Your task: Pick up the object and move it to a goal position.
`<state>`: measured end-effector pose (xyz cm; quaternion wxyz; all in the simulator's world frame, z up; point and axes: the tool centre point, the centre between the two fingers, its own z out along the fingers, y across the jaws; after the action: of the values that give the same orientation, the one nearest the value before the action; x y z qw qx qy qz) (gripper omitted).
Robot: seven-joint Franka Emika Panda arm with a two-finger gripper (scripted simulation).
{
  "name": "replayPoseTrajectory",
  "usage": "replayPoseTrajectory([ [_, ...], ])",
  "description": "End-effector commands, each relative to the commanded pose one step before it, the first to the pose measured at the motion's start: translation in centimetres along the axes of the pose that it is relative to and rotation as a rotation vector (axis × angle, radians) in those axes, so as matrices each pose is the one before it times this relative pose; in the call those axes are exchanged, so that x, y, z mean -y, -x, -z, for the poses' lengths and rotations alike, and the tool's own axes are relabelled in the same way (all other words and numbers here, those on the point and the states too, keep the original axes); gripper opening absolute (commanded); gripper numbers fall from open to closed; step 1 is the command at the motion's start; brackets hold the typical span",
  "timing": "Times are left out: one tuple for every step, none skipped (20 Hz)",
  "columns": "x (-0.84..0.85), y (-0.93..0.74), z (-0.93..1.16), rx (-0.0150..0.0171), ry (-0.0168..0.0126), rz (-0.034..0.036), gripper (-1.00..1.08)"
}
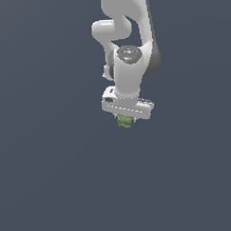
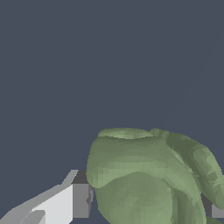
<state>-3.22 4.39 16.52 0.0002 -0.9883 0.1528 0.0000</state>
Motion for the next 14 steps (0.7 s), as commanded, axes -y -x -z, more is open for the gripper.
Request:
replayPoseTrajectory([
  [-0.664,1.016,1.991,-0.00019,-0.00014,0.00006,-1.0],
  [-0.26,0.391,0.798,0.0,0.0,0.0,-1.0],
  [-0.262,0.392,0.803,0.0,0.0,0.0,-1.0],
  [-0.263,0.393,0.809,0.0,0.0,0.0,-1.0],
  [-0.264,0.395,0.815,0.0,0.0,0.0,-1.0],
  [-0.29,0.381,0.808,0.00045,-0.00043,-0.00029,-1.0],
  [-0.268,0.398,0.831,0.0,0.0,0.0,-1.0],
  [-0.27,0.4,0.84,0.0,0.0,0.0,-1.0],
  [-0.272,0.403,0.849,0.0,0.0,0.0,-1.0],
  [-0.275,0.406,0.86,0.0,0.0,0.0,-1.0],
  [-0.278,0.409,0.872,0.0,0.0,0.0,-1.0],
  [-0.281,0.412,0.887,0.0,0.0,0.0,-1.0],
  [-0.281,0.409,0.889,0.0,0.0,0.0,-1.0],
  [-0.271,0.393,0.861,0.0,0.0,0.0,-1.0],
])
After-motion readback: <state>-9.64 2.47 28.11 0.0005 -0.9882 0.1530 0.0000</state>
